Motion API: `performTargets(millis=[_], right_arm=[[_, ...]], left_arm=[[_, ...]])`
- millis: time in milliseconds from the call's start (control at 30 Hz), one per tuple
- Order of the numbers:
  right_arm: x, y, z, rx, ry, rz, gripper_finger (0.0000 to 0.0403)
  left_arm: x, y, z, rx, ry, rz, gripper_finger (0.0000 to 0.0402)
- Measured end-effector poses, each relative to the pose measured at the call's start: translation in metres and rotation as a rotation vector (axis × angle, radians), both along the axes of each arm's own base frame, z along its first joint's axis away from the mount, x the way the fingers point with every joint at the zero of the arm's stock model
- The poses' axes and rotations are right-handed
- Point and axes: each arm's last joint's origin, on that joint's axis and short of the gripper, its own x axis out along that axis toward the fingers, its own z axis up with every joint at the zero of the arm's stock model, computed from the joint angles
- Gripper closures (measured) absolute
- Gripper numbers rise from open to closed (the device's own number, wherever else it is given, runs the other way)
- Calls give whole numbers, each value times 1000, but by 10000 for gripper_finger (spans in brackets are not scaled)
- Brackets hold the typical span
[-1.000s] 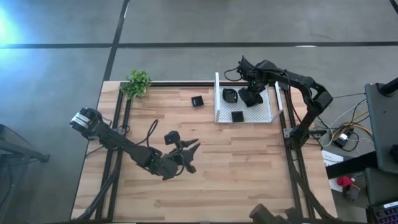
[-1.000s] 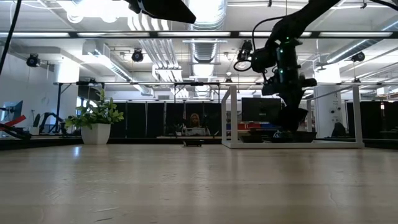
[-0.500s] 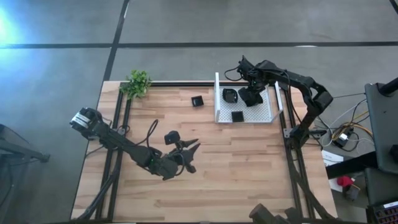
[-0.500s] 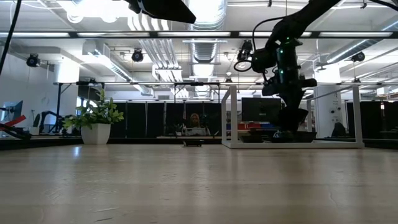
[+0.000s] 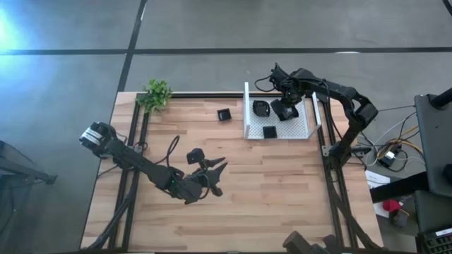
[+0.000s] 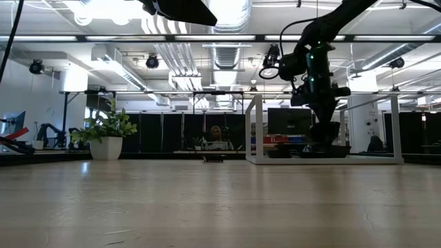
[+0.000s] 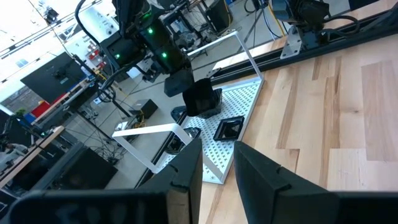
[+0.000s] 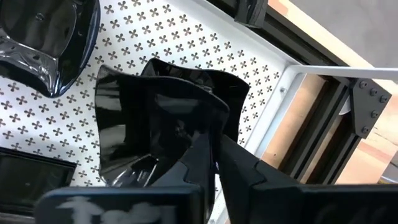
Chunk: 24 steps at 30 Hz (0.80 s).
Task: Pick & Place Mini shaped plates
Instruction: Stack the distorted square plate on top of the other distorted square plates on the shelf, then stack the square plate on top of the other square plates on the shelf
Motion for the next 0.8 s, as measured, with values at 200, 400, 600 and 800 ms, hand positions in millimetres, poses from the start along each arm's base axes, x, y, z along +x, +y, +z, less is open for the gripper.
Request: performTargets(millis=[200, 400, 600, 800], right_arm=[[0, 0, 0, -5, 4, 1, 327], [-1, -1, 9, -43, 33, 0, 306], [-6, 6, 34, -87, -11, 4, 310], [-13, 35, 73, -182, -117, 40, 326]], left_arm=[[0, 0, 0, 0, 0, 0, 312], [0, 0, 0, 0, 0, 0, 312], [0, 1, -1, 4, 10, 2, 312], [4, 13, -3, -23, 1, 49, 312]])
